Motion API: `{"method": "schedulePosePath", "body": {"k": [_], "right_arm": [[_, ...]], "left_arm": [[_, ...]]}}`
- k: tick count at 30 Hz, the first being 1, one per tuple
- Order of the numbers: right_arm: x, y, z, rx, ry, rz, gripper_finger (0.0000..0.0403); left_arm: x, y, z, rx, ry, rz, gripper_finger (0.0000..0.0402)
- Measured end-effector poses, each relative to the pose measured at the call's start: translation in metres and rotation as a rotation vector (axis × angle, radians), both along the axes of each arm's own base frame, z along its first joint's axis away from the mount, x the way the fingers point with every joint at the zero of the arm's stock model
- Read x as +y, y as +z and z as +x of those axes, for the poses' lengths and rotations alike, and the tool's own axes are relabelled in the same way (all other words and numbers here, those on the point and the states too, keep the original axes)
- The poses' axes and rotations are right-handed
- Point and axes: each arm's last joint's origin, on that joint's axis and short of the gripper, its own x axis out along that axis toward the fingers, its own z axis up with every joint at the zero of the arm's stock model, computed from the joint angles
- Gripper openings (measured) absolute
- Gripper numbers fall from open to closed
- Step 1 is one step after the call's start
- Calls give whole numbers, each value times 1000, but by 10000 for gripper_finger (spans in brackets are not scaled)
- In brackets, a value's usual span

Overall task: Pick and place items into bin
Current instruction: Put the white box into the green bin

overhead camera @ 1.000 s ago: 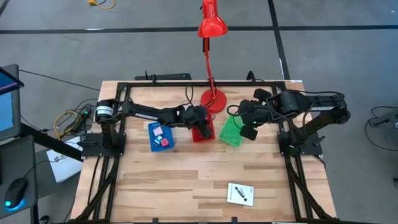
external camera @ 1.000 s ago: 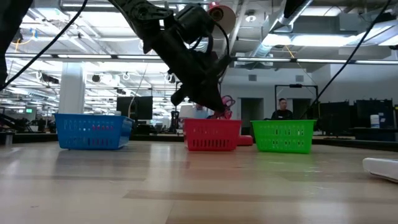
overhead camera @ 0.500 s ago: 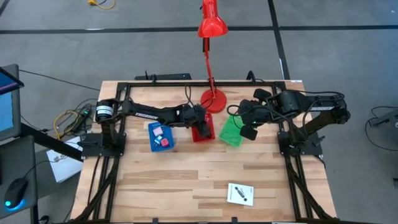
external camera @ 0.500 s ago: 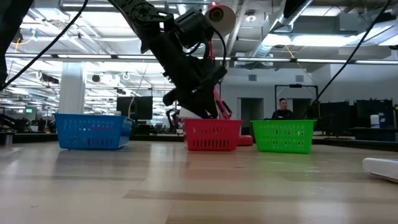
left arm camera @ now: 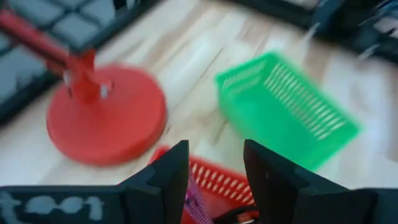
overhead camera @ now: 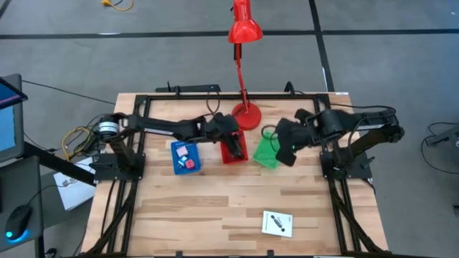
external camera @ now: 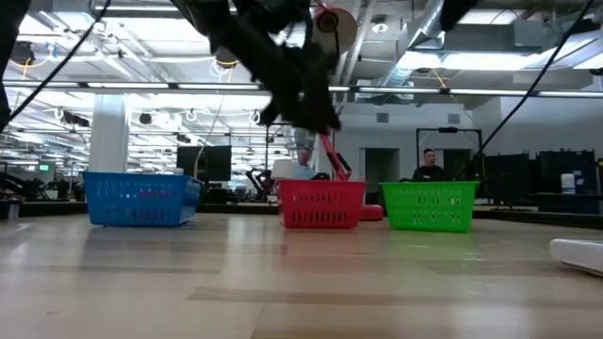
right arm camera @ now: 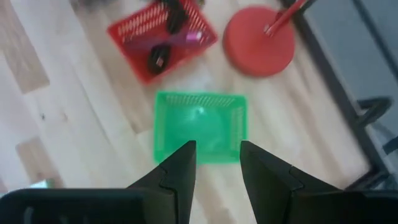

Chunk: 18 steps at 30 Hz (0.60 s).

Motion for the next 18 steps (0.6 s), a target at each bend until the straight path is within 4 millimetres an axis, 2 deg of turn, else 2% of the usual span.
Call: {"method": "schedulePosePath", "body": {"k": [5,9,14,18], "right_arm": [[25,-39,-3,62,-70,30,118],[42,-76,-1,89,-99,111,118],[55,-103,0,185,1,217,118],[61,-107,-1,210,0,278,118]], "left_arm": [[-3,47,-21,-85,-62,107,142],[-5,74,-38,-120,-78,163,142],[-7,87,-54,-101,-74,180,142],[-11,84,-58,-61,-95,143,142]]}}
